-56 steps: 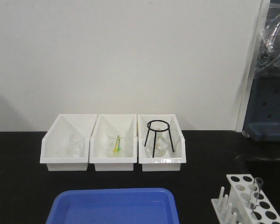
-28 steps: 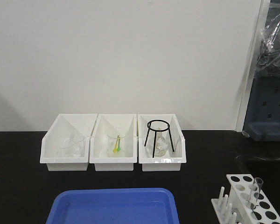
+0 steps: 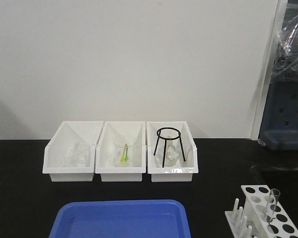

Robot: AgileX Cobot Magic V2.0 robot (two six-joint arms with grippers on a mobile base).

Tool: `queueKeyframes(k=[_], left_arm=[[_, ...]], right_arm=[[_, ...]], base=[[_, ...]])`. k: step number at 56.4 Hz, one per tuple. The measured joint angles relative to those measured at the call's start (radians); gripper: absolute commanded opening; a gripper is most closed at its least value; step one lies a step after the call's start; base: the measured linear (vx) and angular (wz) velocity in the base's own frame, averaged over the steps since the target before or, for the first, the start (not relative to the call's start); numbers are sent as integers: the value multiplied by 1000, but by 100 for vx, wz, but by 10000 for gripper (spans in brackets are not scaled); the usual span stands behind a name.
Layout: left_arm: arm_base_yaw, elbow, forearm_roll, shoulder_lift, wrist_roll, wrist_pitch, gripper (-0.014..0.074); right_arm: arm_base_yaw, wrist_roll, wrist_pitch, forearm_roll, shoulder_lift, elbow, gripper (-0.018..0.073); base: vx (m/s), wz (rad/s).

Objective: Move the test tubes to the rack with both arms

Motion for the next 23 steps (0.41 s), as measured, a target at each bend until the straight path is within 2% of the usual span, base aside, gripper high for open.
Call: queueKeyframes(k=[23], left_arm=[[0,0,0,0,0,0,-5]], right_arm=[[0,0,3,0,0,0,-10]], base=[[0,0]])
